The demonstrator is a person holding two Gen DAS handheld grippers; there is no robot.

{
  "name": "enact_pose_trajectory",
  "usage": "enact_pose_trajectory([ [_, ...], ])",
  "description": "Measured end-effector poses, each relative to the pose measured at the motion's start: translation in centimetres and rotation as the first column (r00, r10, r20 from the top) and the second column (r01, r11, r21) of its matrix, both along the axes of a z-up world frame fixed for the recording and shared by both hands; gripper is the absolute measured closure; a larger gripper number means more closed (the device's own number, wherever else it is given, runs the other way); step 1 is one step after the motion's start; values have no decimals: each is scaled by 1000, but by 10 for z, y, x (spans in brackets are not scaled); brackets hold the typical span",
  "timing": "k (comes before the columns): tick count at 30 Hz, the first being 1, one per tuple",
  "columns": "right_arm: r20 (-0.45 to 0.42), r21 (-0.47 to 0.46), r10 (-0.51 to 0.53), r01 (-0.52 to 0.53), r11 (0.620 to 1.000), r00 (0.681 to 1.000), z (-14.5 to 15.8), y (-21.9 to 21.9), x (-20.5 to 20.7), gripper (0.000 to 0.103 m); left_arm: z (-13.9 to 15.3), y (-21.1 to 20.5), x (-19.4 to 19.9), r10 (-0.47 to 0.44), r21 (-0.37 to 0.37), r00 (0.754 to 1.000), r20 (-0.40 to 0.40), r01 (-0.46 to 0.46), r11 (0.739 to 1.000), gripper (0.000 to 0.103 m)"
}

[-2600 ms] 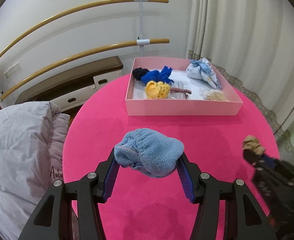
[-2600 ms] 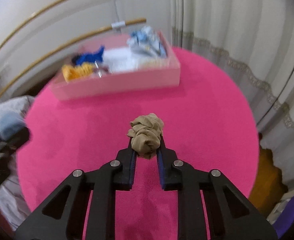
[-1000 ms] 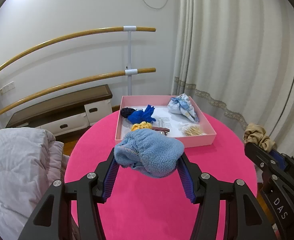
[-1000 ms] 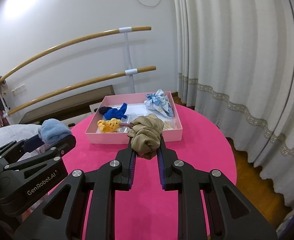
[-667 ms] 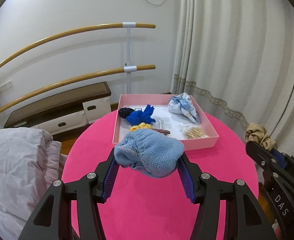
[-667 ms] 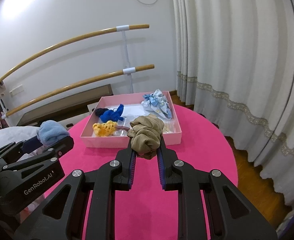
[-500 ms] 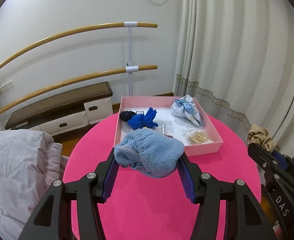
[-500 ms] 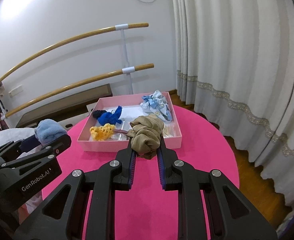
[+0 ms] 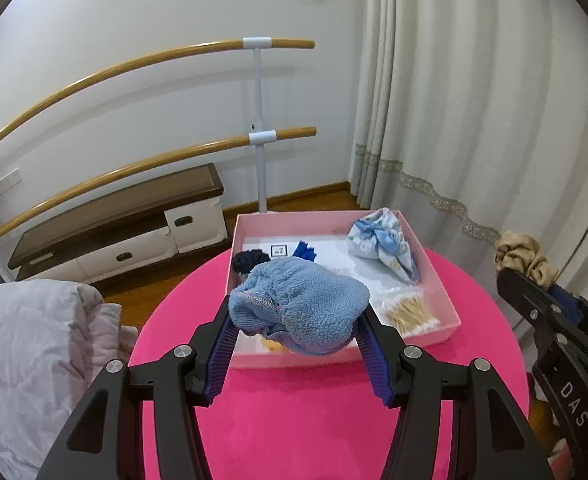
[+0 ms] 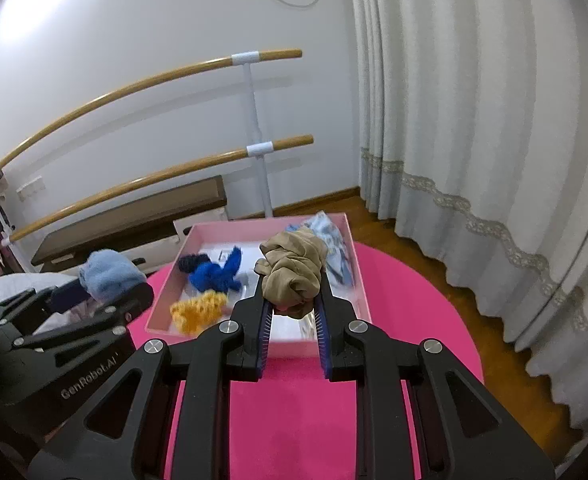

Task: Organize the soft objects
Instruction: 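Carry the cap and scrunchie over the pink box with both tools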

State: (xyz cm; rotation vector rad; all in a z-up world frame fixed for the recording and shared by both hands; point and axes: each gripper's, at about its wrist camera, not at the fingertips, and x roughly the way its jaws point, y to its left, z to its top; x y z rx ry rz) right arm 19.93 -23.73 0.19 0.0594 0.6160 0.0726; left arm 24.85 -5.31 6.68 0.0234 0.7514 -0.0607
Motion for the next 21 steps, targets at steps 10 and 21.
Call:
enact_pose_trajectory([
  [10,-50,-2,18,-18,1000,999,7,12,76,85,2,-4,90,16,17,998,-56,-15,1000,49],
  [21,-181,-40,-6,-1,999,983,-27,26,175,84,-28,-2,228,72,22,981,-181,-69,997,49],
])
